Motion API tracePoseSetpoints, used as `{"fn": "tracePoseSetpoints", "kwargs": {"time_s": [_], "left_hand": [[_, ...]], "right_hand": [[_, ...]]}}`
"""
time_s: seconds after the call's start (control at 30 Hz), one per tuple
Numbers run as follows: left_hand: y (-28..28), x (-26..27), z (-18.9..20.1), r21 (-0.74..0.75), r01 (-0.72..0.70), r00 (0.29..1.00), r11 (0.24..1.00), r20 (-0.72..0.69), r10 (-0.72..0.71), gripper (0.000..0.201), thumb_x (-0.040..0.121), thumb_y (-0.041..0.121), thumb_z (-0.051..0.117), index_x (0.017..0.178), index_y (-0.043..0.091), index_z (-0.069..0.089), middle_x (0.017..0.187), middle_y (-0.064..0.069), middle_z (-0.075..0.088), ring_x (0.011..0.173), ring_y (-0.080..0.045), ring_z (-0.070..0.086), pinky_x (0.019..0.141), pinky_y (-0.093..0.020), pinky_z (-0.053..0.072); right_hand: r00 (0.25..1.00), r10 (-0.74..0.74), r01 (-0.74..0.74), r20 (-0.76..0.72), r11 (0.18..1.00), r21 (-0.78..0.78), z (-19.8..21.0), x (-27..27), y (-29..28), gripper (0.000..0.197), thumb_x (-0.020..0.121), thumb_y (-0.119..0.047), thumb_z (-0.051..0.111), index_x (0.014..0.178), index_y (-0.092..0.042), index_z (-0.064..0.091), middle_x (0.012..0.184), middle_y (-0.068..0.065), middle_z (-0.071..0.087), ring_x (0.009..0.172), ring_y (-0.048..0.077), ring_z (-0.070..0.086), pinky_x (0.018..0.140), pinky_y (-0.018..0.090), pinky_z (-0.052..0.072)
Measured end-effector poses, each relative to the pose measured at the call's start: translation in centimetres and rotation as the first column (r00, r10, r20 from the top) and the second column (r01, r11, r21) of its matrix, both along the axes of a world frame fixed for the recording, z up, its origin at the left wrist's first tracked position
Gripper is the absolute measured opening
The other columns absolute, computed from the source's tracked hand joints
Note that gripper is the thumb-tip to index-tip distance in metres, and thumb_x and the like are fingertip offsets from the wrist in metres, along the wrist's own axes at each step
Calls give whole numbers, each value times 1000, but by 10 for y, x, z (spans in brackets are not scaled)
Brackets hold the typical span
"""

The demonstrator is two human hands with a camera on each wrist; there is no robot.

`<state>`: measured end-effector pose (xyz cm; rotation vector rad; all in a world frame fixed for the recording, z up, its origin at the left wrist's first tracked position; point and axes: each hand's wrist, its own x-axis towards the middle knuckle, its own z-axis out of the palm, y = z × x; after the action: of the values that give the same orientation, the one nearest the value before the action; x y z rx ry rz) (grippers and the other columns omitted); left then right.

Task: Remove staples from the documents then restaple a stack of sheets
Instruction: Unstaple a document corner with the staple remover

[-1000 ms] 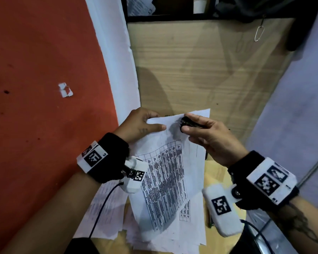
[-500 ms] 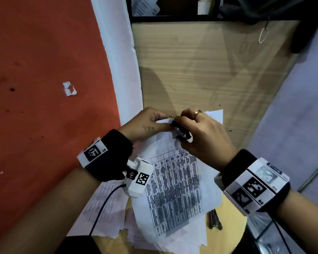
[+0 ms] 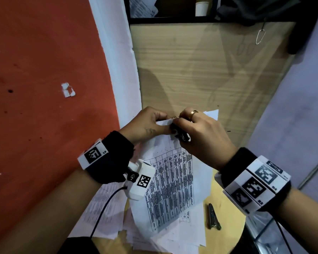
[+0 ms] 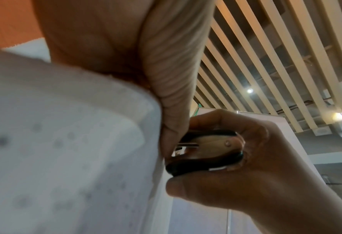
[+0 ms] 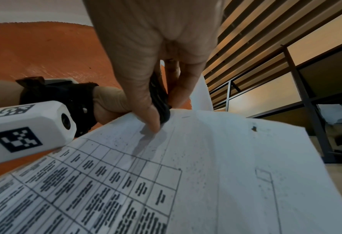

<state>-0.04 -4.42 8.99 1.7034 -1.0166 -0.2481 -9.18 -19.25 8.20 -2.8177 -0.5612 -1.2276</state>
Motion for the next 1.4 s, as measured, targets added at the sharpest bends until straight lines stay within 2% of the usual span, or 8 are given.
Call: {"fn": "tracePoseSetpoints", "kwargs": {"time_s": [0.27,0.43,0.7,0.87,1.03,1.13,1.33,1.4], "left_hand": [[2,2,3,62,-20,1000,998,-10,21,6,76,4,75,81,4,71,79,-10,67,75,-15,59,74,-31,46],[1,5,2,63,12,999,998,-50,-9,15,76,0,72,82,14,72,79,0,70,77,-11,61,75,-25,49],[2,6,1,84,-23,995,996,-96,31,14,77,-4,70,89,2,71,85,-11,70,79,-19,62,78,-31,49],[3,10,-2,75,-22,997,997,-78,28,20,73,0,75,93,-1,71,99,-24,70,89,-27,63,92,-48,48],[1,10,-6,61,22,991,998,-131,-14,23,80,-5,65,88,16,71,75,9,73,71,-2,65,73,-20,51],[2,8,-8,48,29,989,998,-148,-22,22,82,-5,62,91,14,68,70,15,71,68,5,65,66,-9,48],[9,17,-14,73,-79,994,994,-73,85,12,79,7,72,72,17,69,64,13,68,63,4,61,65,-14,46],[12,28,-20,131,-145,989,981,52,139,13,75,30,76,73,19,70,74,9,69,73,-3,63,73,-25,47]], "right_hand": [[996,-24,27,84,999,-41,-2,3,-1,24,57,-6,77,78,-9,66,77,5,59,77,18,42,38,26,38],[997,-22,27,75,997,-73,0,5,-2,24,55,-8,79,76,-11,67,72,5,60,64,27,57,37,26,39],[998,53,-54,-18,996,-68,9,10,-3,20,54,-21,63,70,-10,67,70,4,63,48,30,59,38,23,36],[991,110,-110,-75,994,2,14,13,-6,18,55,-22,66,68,-10,62,68,3,60,50,31,57,42,23,36],[992,111,-104,-65,989,103,10,12,-12,21,64,-30,62,77,-13,66,71,-1,60,56,30,59,45,29,41],[993,100,-87,-55,973,212,4,13,-15,21,67,-31,62,81,-17,69,74,-3,62,65,29,62,51,32,47],[995,95,-63,-42,874,483,-15,24,-28,24,65,-34,74,83,-18,70,77,-2,66,73,20,63,61,40,49],[997,71,-43,-39,873,486,-24,26,-31,24,66,-33,73,82,-16,69,77,-1,65,73,22,63,59,40,49]]}}
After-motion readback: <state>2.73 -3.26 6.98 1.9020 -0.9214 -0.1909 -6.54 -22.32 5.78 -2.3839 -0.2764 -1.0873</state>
